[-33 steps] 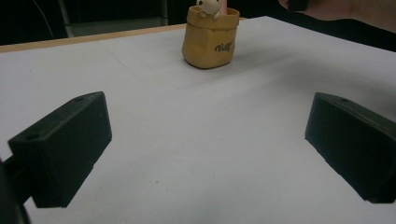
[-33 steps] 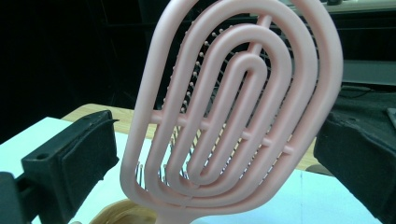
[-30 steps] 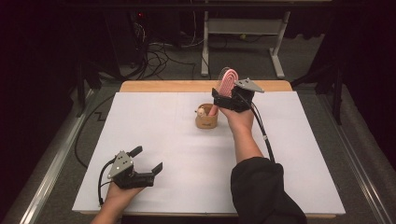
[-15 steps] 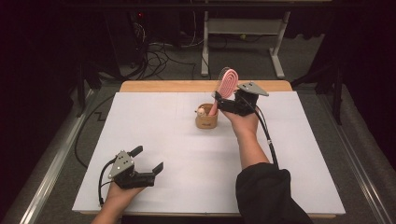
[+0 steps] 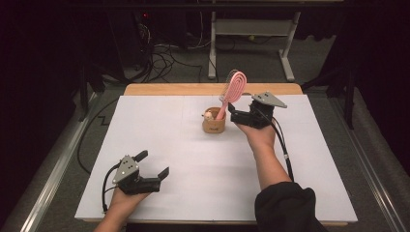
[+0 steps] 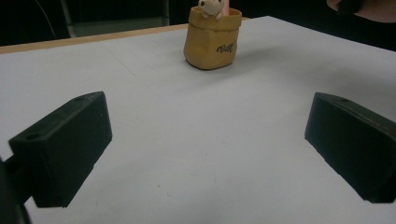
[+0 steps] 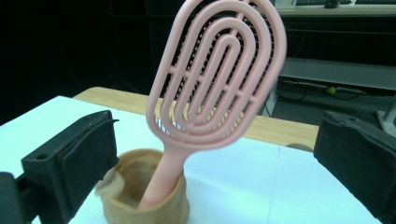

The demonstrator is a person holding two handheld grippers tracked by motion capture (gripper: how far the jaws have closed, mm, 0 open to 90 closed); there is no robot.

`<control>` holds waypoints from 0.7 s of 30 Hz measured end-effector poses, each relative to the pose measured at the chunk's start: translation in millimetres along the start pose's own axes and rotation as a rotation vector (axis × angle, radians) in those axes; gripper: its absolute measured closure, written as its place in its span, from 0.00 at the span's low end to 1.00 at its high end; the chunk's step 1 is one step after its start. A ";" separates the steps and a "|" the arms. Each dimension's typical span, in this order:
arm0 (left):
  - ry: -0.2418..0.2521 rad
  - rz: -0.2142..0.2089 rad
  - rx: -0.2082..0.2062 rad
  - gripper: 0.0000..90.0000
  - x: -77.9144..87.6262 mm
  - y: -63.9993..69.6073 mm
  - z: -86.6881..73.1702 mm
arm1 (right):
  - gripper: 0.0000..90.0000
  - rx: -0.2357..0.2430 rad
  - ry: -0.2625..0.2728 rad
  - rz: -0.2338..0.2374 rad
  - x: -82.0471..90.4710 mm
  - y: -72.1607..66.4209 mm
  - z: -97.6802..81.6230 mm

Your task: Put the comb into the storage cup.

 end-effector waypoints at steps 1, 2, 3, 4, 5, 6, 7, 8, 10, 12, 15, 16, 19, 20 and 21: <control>0.000 0.002 -0.001 0.02 0.1 -0.4 0.1 | 0.00 0.003 0.002 0.001 4.1 0.9 -1.0; 0.001 0.004 0.000 0.02 0.1 -0.8 0.3 | 0.00 0.008 0.003 0.001 8.2 1.9 -2.0; 0.001 0.005 0.001 0.02 0.2 -1.2 0.4 | 0.00 0.013 0.001 0.002 12.4 2.9 -3.0; 0.002 0.007 0.001 0.02 0.2 -1.4 0.6 | 0.00 0.016 0.003 0.004 16.6 4.1 -4.0; 0.003 0.008 -0.001 0.02 0.1 -1.5 0.7 | 0.00 0.019 0.005 0.004 20.8 5.3 -5.0; 0.004 0.008 -0.001 0.02 0.0 -1.4 0.8 | 0.00 0.023 0.005 0.003 25.7 7.0 -6.2; 0.003 0.008 -0.003 0.02 -0.3 -1.4 0.9 | 0.00 0.025 0.004 0.004 28.5 8.0 -7.0; 0.003 0.009 -0.003 0.02 -0.6 -1.3 1.0 | 0.00 0.026 0.002 0.003 32.0 9.4 -8.2; 0.002 0.010 -0.006 0.02 -0.9 -1.0 1.2 | 0.00 0.032 0.005 0.003 38.4 11.7 -11.3; 0.001 0.011 -0.008 0.02 -1.0 -1.0 1.3 | 0.00 0.040 0.004 0.003 43.2 13.9 -14.6; -0.002 0.014 -0.008 0.02 -1.2 -1.2 1.1 | 0.00 0.045 0.005 0.001 47.4 16.9 -20.8; -0.002 0.016 -0.006 0.02 -1.4 -1.4 1.1 | 0.00 0.046 -0.006 0.002 47.6 17.5 -23.3; -0.001 0.023 -0.009 0.02 -0.9 -2.3 1.2 | 0.00 0.057 -0.034 0.010 45.7 18.8 -31.2; -0.001 0.022 -0.006 0.02 -0.6 -2.5 1.2 | 0.00 0.060 -0.041 0.012 44.4 19.0 -34.9; -0.001 0.024 -0.003 0.02 -0.5 -2.8 1.0 | 0.00 0.060 -0.046 0.013 43.2 19.2 -37.5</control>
Point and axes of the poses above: each handheld gripper's, and its own axes: x roughly backward along the jaws, z roughly out of its top, y roughly to its right, the point moved 2 cm from there along -x, roughly forward along the jaws, and after that the axes turned 12 degrees about -z, right-handed, at the moved point
